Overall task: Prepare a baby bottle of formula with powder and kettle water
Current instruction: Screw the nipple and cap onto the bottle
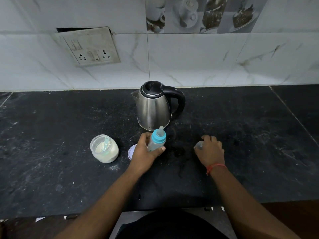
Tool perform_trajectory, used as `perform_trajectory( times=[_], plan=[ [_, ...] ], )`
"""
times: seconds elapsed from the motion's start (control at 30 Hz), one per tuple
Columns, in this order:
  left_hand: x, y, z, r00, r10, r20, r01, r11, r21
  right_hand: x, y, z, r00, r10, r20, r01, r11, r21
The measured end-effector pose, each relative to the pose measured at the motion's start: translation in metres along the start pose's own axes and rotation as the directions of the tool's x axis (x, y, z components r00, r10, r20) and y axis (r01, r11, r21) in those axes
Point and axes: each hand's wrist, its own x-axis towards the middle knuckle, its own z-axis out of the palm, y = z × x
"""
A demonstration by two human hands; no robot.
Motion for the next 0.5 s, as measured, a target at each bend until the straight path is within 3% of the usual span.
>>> perform_trajectory(
  times=[0.17,0.27,0.37,0.5],
  plan=[
    [-0.002,-0.004,0.002,1.000,-0.011,0.017,0.011,1.000,0.000,-0.006,0.004,0.003,0.992,-0.061,-0.114,0.059,0.998,-0.013],
    [-0.003,-0.004,0.001,1.000,-0.018,0.024,0.018,1.000,-0.004,-0.005,-0.008,-0.005,0.983,-0.105,-0.148,0.125,0.983,0.135],
    [-0.004,-0.004,0.000,1.000,-0.020,0.021,0.021,1.000,-0.010,-0.006,-0.033,-0.024,0.983,-0.123,-0.140,0.177,0.847,0.501],
    [-0.005,-0.007,0.000,0.999,-0.034,0.037,0.036,0.999,-0.039,-0.015,-0.077,-0.053,0.938,-0.289,-0.194,0.339,0.635,0.694]
  ],
)
